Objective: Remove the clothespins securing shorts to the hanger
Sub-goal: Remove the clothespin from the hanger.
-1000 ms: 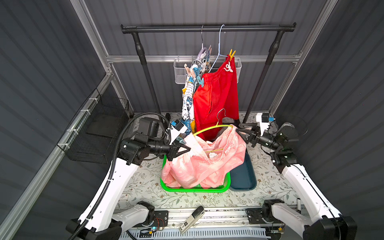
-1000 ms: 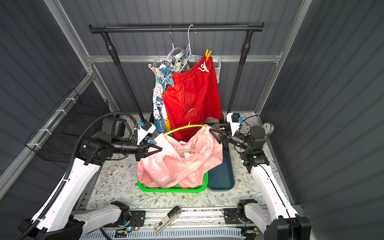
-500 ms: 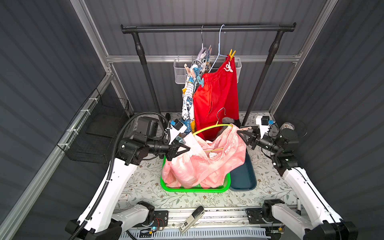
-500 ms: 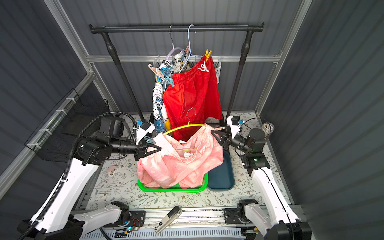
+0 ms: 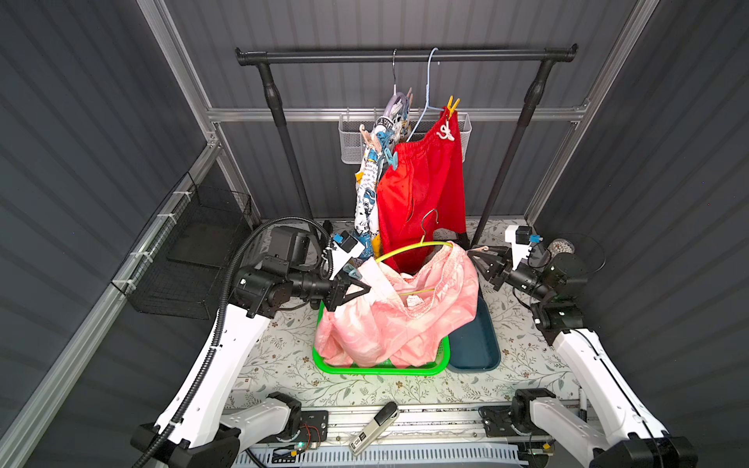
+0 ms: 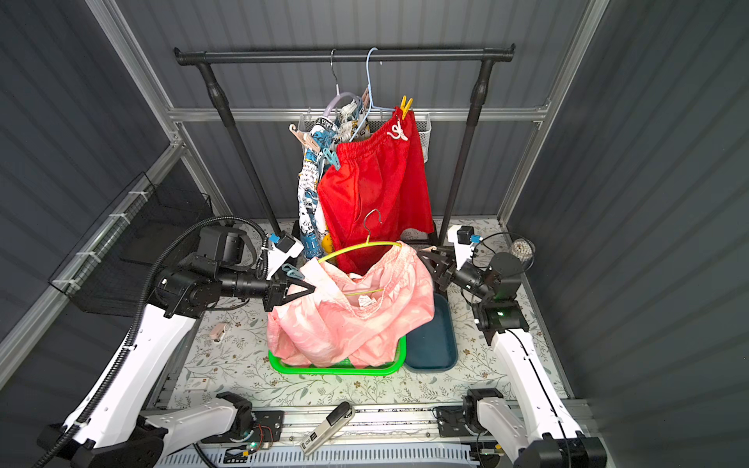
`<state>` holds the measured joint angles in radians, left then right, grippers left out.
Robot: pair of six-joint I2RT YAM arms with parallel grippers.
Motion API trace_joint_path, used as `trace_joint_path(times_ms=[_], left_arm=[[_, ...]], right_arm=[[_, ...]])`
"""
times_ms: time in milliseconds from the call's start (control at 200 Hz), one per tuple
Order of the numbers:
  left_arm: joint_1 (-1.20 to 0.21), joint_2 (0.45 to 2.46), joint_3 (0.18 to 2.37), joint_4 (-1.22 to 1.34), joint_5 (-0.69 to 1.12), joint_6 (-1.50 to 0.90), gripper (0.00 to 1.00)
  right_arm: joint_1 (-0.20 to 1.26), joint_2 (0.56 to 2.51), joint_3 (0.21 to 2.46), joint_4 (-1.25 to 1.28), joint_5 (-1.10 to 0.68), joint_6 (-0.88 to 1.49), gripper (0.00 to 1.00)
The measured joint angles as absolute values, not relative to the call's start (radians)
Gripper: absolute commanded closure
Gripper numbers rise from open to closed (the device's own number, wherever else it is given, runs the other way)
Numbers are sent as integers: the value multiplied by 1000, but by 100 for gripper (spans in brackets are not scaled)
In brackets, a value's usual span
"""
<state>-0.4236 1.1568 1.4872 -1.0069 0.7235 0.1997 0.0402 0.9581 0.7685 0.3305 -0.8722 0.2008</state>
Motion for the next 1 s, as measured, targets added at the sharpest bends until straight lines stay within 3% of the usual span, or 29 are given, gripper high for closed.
trace_joint_path(times_ms=[270,721,1001], left_arm=[[-424,1166,1487,-1009,727,200,100],[-389,1170,1494,-1009,619,197,100],[-376,1150,1494,-994,543,179,100]], right_arm=[[37,962,767,334,-871,205,100],[2,962,765,313,-741,210,100],[41,881,732,90,-592,347,99]])
